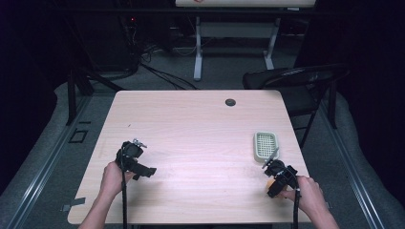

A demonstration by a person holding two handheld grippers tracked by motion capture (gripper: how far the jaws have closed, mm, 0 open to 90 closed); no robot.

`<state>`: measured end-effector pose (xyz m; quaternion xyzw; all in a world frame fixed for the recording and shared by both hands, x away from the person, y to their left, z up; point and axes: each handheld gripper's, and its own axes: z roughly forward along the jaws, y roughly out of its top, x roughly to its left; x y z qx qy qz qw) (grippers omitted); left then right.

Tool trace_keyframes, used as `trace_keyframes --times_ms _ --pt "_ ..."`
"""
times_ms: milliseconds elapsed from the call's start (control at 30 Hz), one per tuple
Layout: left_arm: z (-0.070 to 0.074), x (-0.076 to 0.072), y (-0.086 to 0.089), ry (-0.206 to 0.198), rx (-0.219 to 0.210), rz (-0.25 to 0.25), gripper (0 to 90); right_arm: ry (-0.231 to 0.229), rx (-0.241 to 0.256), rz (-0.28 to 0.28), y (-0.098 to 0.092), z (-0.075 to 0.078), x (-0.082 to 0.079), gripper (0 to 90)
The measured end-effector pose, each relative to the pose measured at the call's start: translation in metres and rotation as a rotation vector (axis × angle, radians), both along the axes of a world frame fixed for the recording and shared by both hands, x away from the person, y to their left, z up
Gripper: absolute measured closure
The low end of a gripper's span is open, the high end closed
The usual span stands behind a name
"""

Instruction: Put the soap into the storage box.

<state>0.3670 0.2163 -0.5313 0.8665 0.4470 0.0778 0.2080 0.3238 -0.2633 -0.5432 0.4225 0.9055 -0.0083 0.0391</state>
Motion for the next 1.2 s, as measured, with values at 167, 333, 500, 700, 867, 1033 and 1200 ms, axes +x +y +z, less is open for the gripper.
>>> trace_keyframes --times_ms 167,333,500,700,867,1033,1200 --pt "0.0002 0.0001 0.0003 0.001 0.001 -0.001 0.1 0.004 0.002 -0.002 0.0001 0.0003 -0.0004 25.3" --pt "0.0003 0.0001 0.0004 0.000 0.002 -0.001 0.1 -0.002 0.018 -0.010 -0.0005 0.0001 -0.0011 25.6" --pt "0.0004 0.0001 0.0006 0.000 0.002 -0.001 0.1 -0.008 0.029 -0.006 0.0022 0.0027 -0.0020 25.8" --pt "0.0005 0.0001 0.0007 0.000 0.003 -0.001 0.1 -0.007 0.034 -0.011 0.0022 0.0058 -0.0023 25.9" --pt "0.0006 -0.0001 0.0005 0.002 0.002 0.000 0.1 0.011 0.027 -0.010 0.0015 0.0029 -0.0019 26.0" --pt "0.0006 0.0000 0.0004 0.000 0.002 -0.002 0.1 0.021 0.006 -0.001 0.0018 0.0007 -0.0014 26.1" --pt "0.0005 -0.0001 0.0002 0.000 0.002 -0.002 0.1 0.026 0.011 0.002 0.0012 0.0005 -0.0007 26.0"
